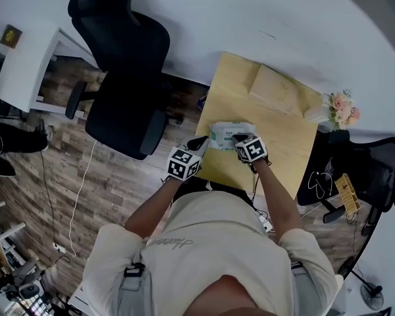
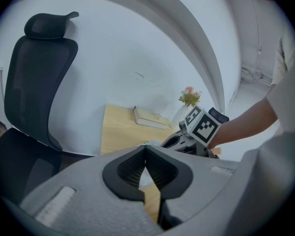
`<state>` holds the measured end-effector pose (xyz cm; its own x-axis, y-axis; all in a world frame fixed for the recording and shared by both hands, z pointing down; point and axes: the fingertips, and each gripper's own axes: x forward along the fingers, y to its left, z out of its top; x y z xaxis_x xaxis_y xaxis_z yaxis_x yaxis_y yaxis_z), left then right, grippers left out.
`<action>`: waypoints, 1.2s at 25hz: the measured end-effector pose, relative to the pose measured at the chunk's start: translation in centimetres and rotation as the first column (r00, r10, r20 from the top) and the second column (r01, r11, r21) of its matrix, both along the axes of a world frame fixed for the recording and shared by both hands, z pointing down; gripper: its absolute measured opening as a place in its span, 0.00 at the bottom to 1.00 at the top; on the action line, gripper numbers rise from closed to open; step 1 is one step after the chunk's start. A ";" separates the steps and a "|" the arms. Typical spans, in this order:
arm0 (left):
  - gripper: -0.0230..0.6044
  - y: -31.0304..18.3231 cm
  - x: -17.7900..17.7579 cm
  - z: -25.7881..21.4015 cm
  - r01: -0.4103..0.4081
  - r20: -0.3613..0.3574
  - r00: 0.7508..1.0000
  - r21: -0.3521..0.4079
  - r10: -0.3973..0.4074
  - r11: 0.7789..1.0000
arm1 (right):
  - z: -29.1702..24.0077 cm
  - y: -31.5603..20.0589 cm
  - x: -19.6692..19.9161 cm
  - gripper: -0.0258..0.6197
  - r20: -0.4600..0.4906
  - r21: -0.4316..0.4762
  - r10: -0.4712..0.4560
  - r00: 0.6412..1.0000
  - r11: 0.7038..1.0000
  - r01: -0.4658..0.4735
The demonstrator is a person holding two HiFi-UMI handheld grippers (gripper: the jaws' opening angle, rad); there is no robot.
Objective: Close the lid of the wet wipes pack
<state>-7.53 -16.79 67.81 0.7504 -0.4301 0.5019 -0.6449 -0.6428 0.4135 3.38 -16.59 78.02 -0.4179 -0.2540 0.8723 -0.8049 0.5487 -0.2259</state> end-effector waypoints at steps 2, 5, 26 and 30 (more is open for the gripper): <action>0.06 -0.2 0.3 -0.2 -0.016 -0.004 1.000 0.006 0.016 1.000 | -0.2 0.0 0.1 0.04 0.014 0.022 0.027 1.000 0.999 -0.028; 0.06 -0.4 1.0 -0.7 -0.040 -0.005 0.999 0.021 0.040 0.999 | -1.2 0.4 1.1 0.04 0.034 0.071 0.083 0.996 0.994 -0.085; 0.06 -1.8 8.5 -23.4 -0.034 -0.109 0.990 0.439 0.090 0.898 | -30.6 2.8 11.7 0.04 0.375 0.622 0.154 0.914 0.689 -0.371; 0.06 -1.5 8.9 -27.0 -0.025 -0.122 0.987 0.508 0.101 0.861 | -34.6 2.5 12.1 0.04 0.382 0.693 0.117 0.917 0.620 -0.368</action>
